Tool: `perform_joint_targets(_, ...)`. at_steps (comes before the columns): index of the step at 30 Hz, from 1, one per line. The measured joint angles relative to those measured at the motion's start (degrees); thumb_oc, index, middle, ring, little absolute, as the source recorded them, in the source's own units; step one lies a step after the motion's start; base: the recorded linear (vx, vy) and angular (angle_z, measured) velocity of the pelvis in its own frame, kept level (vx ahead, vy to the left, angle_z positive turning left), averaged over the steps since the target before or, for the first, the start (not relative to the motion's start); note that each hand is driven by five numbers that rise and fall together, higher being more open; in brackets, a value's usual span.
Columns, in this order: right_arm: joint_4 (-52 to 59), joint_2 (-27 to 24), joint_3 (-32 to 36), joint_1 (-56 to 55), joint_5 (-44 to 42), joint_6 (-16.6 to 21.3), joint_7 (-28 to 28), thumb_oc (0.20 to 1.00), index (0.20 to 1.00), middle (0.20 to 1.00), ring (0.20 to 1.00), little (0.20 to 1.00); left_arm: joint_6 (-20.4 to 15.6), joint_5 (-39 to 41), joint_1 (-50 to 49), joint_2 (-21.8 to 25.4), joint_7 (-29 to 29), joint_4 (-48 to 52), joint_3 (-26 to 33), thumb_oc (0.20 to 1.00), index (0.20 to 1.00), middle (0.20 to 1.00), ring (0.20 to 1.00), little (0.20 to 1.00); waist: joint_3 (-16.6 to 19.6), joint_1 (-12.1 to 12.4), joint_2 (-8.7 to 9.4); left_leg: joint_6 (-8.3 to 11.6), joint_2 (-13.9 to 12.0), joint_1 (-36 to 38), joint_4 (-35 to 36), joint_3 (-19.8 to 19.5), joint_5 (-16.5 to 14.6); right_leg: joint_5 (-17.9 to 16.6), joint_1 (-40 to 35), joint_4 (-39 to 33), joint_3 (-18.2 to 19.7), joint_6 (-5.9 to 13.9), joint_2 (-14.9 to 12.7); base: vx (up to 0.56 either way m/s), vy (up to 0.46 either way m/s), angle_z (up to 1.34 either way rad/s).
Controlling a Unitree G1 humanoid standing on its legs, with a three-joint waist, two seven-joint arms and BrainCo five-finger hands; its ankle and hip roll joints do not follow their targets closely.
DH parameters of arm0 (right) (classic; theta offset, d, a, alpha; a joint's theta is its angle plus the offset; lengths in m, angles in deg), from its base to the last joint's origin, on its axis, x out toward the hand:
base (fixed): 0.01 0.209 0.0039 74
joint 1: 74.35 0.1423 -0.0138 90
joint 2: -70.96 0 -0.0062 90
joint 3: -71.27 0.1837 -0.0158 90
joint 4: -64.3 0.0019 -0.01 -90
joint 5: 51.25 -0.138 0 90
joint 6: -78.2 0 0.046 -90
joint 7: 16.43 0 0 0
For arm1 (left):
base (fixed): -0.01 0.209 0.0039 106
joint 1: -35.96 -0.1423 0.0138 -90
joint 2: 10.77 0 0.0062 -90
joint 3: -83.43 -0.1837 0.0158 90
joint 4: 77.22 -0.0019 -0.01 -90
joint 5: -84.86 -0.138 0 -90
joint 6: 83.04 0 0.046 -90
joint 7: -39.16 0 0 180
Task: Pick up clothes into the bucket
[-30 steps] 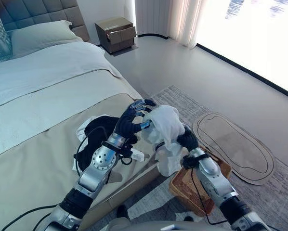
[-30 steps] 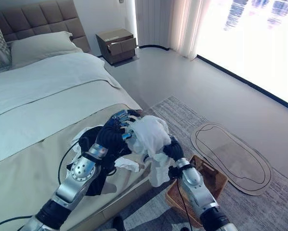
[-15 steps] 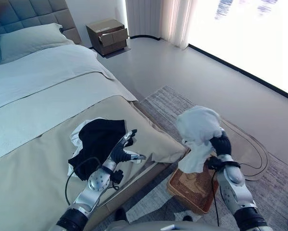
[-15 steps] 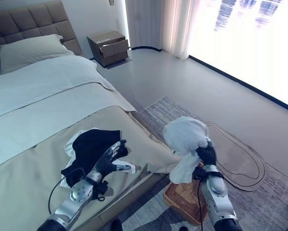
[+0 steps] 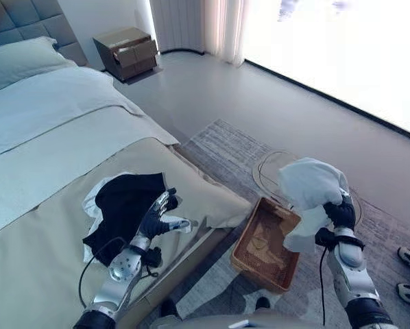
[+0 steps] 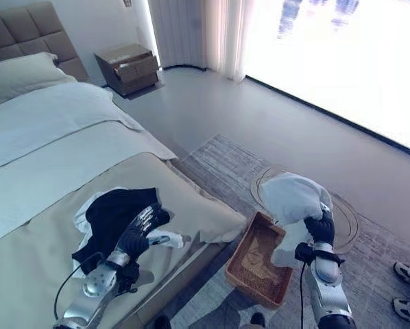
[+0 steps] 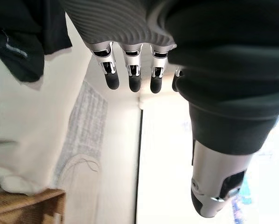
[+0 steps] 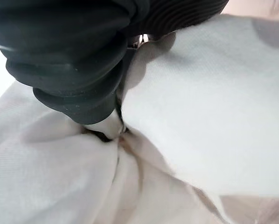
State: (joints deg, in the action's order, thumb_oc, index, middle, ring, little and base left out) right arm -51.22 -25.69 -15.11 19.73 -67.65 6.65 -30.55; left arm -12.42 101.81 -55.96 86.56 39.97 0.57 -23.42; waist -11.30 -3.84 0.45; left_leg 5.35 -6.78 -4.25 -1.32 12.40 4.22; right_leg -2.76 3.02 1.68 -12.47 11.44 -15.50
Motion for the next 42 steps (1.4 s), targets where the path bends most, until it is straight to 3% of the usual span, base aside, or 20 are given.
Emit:
perform_joint_targets(4,-6.29,-2.74,-1.28,10.64,-0.03,-0.61,-2.70,0.200,0.200,0.200,0.200,0.200,-0.53,2.42,4.86,0.59,-1.38,2.87,0.25,1.000,1.000,1.000,1.000,1.000,-8.63,0.06,-1.71,-0.50,-0.63,-9.00,-6.56,-0.01,-1.54,1.01,10.28,7.58,2.20,-0.76,-0.94,-0.18,-0.035,-0.10)
perform_joint_targets(11,-10.69,-4.65,-2.37,20.16,-0.10,-0.93,-6.50,0.200,0.200,0.200,0.200,0.200,-1.79,4.37,4.99,3.18,-3.28,7.04,0.85,1.000,1.000,1.000,1.000,1.000,-15.17,0.42,-3.00,-0.90,-1.42,-23.03,-14.02,-0.54,-1.99,2.52,26.55,18.12,4.47,-2.81,-1.82,-0.16,-0.027,-0.05)
perform_joint_targets(18,-18.25,-9.19,-6.60,29.75,-0.59,-1.07,-8.72,0.200,0.200,0.200,0.200,0.200,-2.58,4.59,5.86,5.68,-4.85,13.44,0.49,1.000,1.000,1.000,1.000,1.000,-17.01,0.51,-4.08,-1.63,-2.56,-32.92,-22.55,-1.69,-4.50,6.67,37.43,28.41,6.25,-4.41,-2.06,-0.07,-0.008,0.00)
perform_joint_targets(23,-25.62,-11.30,-7.87,37.02,-0.92,-1.26,-10.37,0.200,0.200,0.200,0.200,0.200,-2.79,4.86,6.71,6.84,-6.34,14.99,0.01,1.000,1.000,1.000,1.000,1.000,-17.44,1.71,-5.18,-1.44,-2.88,-38.50,-27.86,-2.57,-6.18,8.66,43.27,34.20,7.27,-4.50,-2.58,-0.02,-0.001,0.02)
perform_joint_targets(26,-30.30,-13.47,-10.09,42.42,-1.31,-1.75,-10.88,0.200,0.200,0.200,0.200,0.200,-3.12,5.23,7.30,6.76,-6.97,15.66,-0.49,1.000,1.000,1.000,1.000,1.000,-17.94,1.97,-6.04,-1.42,-2.86,-41.84,-29.03,-2.98,-6.18,8.96,46.77,35.99,7.52,-4.93,-2.69,0.00,-0.010,0.03)
perform_joint_targets(37,-40.19,-13.70,-13.38,45.57,-2.64,-2.73,-10.91,0.200,0.200,0.200,0.200,0.200,-3.50,5.23,9.18,6.99,-8.76,15.81,-3.73,1.000,1.000,1.000,1.000,1.000,-18.04,3.40,-6.47,-1.25,-1.74,-45.94,-29.72,-4.68,-5.88,11.04,51.14,39.84,7.31,-5.46,-3.72,0.01,-0.024,0.08)
perform_joint_targets(38,-41.09,-13.55,-13.39,45.51,-2.65,-2.98,-10.90,0.241,0.241,0.241,0.241,0.241,-3.50,5.22,9.60,7.00,-8.83,15.83,-4.03,1.000,1.000,1.000,1.000,1.000,-18.05,3.44,-6.49,-1.28,-1.68,-45.90,-29.83,-4.78,-5.90,11.06,51.11,40.07,7.31,-5.48,-3.81,0.00,0.000,0.00)
perform_joint_targets(39,-41.32,-13.52,-13.39,45.51,-2.70,-3.09,-10.90,0.391,0.391,0.391,0.391,0.391,-3.50,5.22,9.74,7.01,-8.86,15.87,-4.09,1.000,1.000,1.000,1.000,1.000,-18.05,3.45,-6.49,-1.28,-1.67,-45.89,-29.90,-4.78,-5.90,11.11,51.11,40.16,7.31,-5.49,-3.82,0.00,0.000,0.00)
perform_joint_targets(40,-42.41,-13.47,-13.38,45.94,-2.87,-3.18,-10.90,0.711,0.711,0.711,0.711,0.711,-3.50,5.22,10.08,7.03,-9.17,15.86,-4.16,1.000,1.000,1.000,1.000,1.000,-18.05,3.45,-6.50,-1.28,-1.61,-45.88,-29.92,-4.80,-5.89,11.19,51.12,40.32,7.31,-5.46,-3.89,0.00,0.000,0.00)
perform_joint_targets(41,-42.62,-13.47,-13.37,46.01,-3.00,-3.37,-10.90,0.912,0.912,0.912,0.912,0.912,-3.50,5.22,10.23,7.03,-9.28,15.86,-4.17,1.000,1.000,1.000,1.000,1.000,-18.05,3.45,-6.50,-1.28,-1.61,-45.87,-29.93,-4.82,-5.89,11.20,51.10,40.37,7.31,-5.46,-3.89,0.00,0.000,0.00)
perform_joint_targets(42,-42.73,-13.47,-13.36,46.08,-3.35,-3.54,-10.91,1.000,1.000,1.000,1.000,1.000,-3.50,5.22,10.45,7.03,-9.39,15.86,-4.17,1.000,1.000,1.000,1.000,1.000,-18.05,3.46,-6.50,-1.29,-1.60,-45.84,-29.93,-4.84,-5.88,11.21,51.08,40.40,7.31,-5.46,-3.90,0.00,0.000,0.00)
